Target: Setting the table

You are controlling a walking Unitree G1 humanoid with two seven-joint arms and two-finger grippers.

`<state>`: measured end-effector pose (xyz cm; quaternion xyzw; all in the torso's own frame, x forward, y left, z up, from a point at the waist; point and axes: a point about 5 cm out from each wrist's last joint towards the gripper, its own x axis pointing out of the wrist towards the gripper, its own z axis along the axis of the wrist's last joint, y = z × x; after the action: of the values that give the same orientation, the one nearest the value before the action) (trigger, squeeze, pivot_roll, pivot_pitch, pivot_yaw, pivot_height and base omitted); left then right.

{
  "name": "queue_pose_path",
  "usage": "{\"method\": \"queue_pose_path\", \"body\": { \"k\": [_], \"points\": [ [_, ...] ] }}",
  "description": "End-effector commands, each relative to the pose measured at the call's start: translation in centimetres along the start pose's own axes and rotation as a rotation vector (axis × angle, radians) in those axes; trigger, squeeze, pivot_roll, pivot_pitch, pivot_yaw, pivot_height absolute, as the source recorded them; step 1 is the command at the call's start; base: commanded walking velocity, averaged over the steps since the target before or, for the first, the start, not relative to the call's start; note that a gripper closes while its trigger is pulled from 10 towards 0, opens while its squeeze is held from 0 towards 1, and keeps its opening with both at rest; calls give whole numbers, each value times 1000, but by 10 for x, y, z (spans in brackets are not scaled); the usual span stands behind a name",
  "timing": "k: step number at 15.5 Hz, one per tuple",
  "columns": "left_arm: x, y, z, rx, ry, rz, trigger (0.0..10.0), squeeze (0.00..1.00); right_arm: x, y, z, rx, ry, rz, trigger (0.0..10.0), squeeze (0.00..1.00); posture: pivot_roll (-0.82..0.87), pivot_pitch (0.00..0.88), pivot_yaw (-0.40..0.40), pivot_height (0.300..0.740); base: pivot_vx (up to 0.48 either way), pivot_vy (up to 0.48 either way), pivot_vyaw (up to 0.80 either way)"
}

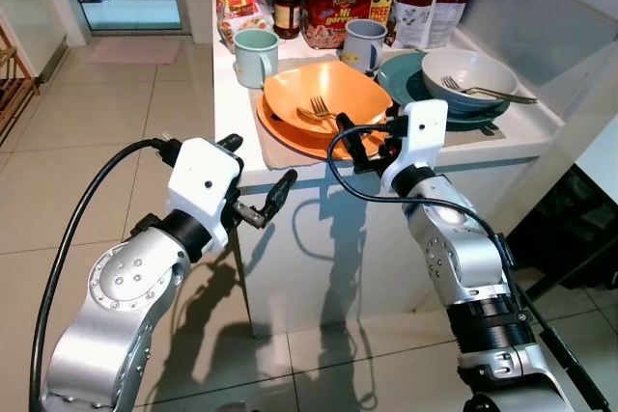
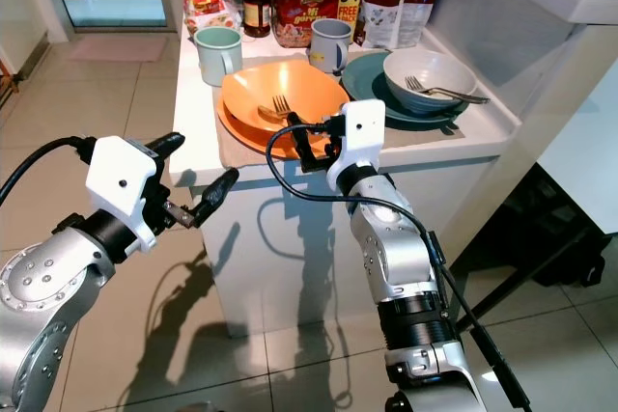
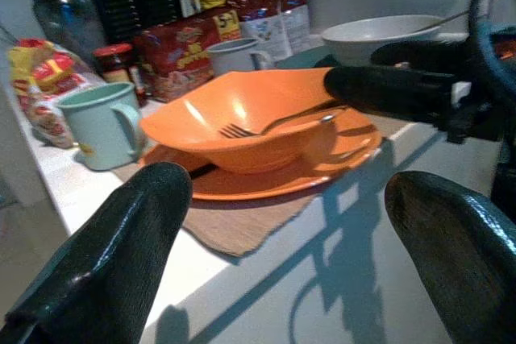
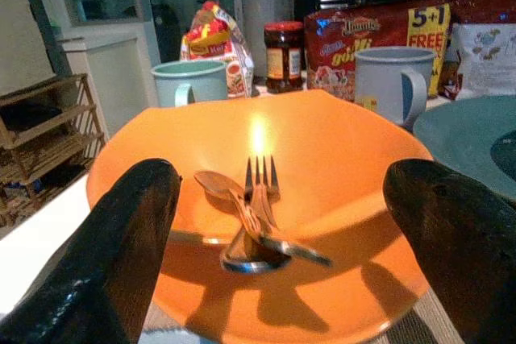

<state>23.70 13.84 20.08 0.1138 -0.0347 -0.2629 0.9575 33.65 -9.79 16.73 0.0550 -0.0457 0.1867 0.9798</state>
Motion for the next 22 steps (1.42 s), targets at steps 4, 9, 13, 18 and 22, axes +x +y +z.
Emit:
{"method": "queue_pose_path", "body": {
  "k": [4,9,13,18,22],
  "points": [
    [-5,-10,3,-10,-3,-70,10000,0,2,5,-4,4,-7,67,4902,0,131,0,-53,740,0,0,0],
    [-6,-12,4,-10,-2,-75,10000,0,3,7,-9,-3,3,84,0,0,134,0,-57,740,0,0,0],
    [-5,-13,4,-9,-3,-82,10000,0,4,4,-9,-4,3,73,0,0,130,0,-52,740,0,0,0],
    [-4,-14,4,-11,-5,-88,10000,0,5,3,-8,-4,-5,67,0,0,127,4,-48,740,0,0,0],
    [-4,-12,4,-8,-2,-87,10000,0,7,0,-6,-13,-14,53,78,0,131,10,-47,740,0,0,0]
  ]
}}
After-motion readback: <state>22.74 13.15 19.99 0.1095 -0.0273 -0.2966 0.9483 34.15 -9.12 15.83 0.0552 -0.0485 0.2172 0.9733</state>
